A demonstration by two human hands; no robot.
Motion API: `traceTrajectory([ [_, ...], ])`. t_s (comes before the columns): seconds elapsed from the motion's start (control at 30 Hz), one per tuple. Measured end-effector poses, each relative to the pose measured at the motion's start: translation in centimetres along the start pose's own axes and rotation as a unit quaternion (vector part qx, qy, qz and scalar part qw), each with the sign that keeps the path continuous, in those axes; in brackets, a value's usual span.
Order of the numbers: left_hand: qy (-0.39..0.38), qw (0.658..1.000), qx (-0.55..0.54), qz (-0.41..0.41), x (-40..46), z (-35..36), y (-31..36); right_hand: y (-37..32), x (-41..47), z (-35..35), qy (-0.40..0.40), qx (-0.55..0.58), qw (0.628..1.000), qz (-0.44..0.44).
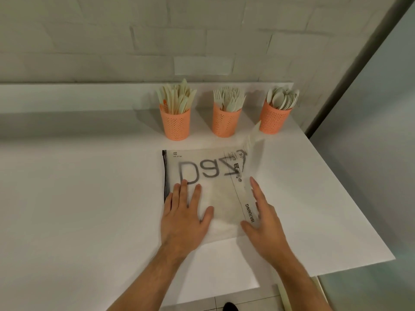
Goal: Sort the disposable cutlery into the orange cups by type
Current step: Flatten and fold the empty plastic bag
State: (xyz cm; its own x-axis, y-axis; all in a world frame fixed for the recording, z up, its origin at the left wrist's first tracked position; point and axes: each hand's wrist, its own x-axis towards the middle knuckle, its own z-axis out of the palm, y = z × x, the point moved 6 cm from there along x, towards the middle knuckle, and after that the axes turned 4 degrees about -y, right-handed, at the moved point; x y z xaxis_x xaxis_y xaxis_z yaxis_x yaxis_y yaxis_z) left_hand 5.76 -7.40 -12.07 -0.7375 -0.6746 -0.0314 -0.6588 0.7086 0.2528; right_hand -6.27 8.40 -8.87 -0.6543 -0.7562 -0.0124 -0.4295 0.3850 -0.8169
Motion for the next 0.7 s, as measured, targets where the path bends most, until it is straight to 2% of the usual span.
traceTrajectory([
  [0.13, 0.003, 0.998, -0.063, 0.025, 0.2, -0.5, -0.2, -2.0, -0.5, 1.3, 0.006, -0.095, 0.991, -0.088],
  [0.2, 0.046, 0.979, -0.187, 0.063, 0.1, -1.8, -0.3, -1.8, -0.6, 2.2, -0.016, -0.124, 0.987, -0.105],
  [0.23, 0.083, 0.949, -0.302, 0.038, -0.2, -2.7, -1.1, -1.5, -0.6, 2.5, -0.023, -0.138, 0.983, -0.115],
  [0.27, 0.095, 0.903, -0.419, -0.017, -0.6, -3.2, -2.0, -1.4, -0.7, 2.8, -0.024, -0.152, 0.979, -0.132],
  [0.3, 0.078, 0.854, -0.51, -0.072, -0.8, -3.2, -2.6, -1.3, -0.8, 3.0, -0.023, -0.162, 0.975, -0.149],
  [0.33, 0.059, 0.804, -0.581, -0.112, -0.7, -2.9, -3.1, -1.2, -1.0, 3.2, -0.023, -0.169, 0.972, -0.16],
  [0.37, 0.038, 0.773, -0.62, -0.129, -0.6, -2.6, -3.4, -0.9, -1.1, 3.4, -0.025, -0.172, 0.971, -0.165],
  [0.4, 0.026, 0.76, -0.635, -0.139, -0.5, -2.7, -3.6, -0.6, -1.2, 3.5, -0.029, -0.174, 0.97, -0.168],
  [0.5, 0.054, 0.807, -0.573, -0.129, -0.3, -3.2, -4.5, -0.3, -0.9, 3.7, -0.039, -0.173, 0.967, -0.181],
  [0.7, 0.114, 0.845, -0.505, -0.135, -0.5, -3.6, -5.2, -1.7, -1.6, 3.6, -0.047, -0.15, 0.958, -0.24],
])
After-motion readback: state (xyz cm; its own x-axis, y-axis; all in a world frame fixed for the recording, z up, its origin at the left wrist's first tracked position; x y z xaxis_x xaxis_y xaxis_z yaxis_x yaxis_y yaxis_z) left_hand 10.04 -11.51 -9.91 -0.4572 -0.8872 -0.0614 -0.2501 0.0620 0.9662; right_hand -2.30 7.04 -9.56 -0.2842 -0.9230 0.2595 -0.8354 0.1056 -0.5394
